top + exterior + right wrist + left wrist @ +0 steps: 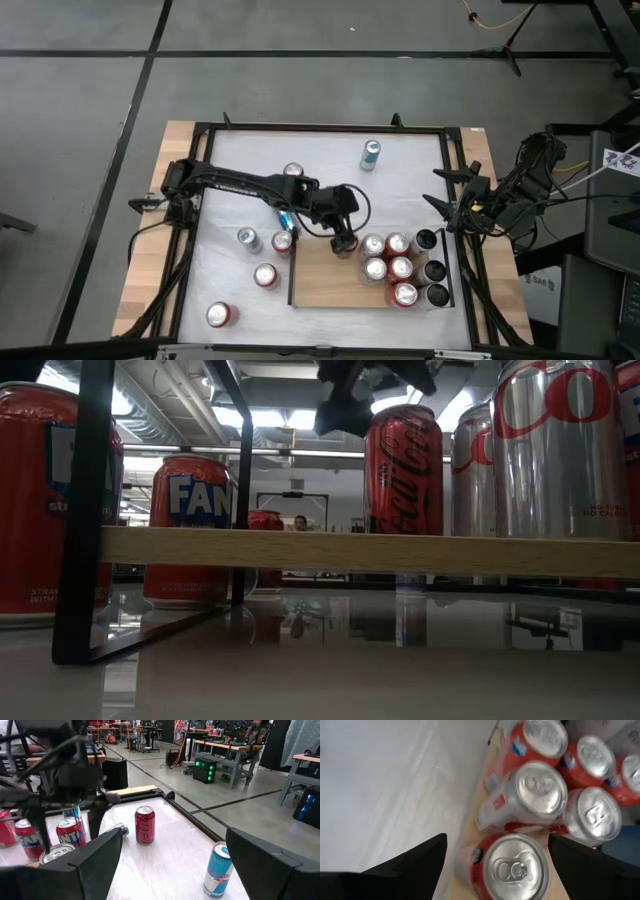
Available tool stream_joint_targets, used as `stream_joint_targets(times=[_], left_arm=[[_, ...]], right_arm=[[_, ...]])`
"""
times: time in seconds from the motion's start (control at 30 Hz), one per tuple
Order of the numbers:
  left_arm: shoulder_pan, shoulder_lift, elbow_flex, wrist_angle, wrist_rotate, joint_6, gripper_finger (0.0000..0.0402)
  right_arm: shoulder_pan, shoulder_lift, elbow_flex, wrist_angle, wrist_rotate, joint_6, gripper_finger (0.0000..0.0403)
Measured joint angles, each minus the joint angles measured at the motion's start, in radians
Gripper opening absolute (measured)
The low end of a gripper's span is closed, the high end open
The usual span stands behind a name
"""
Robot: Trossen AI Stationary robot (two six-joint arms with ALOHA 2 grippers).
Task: Place canned beverage on shelf
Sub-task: Put the top red soda can on the shelf
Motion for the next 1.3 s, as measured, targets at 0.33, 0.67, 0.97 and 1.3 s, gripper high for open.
stream_joint_targets(times=[0.33, 0.67, 0.97, 1.3], left_arm=[[0.141, -0.101, 0.001, -0.196, -0.012, 0.001, 0.0338], [0.333, -0.116, 0.002, -0.434, -0.215, 0.003, 0.0338], [0.444, -0.116, 0.002, -0.568, -0.205, -0.033, 0.0338], [0.460, -0.097, 0.000, -0.595, -0.127, -0.032, 0.0338]], right_arm=[[0.000, 0.000, 0.000, -0.018, 0.000, 0.000, 0.0347], [0.000, 0.000, 0.000, -0.020, 0.000, 0.000, 0.0347], [0.000, 0.000, 0.000, -0.020, 0.000, 0.000, 0.0347], [0.000, 0.000, 0.000, -0.021, 0.000, 0.000, 0.0347]])
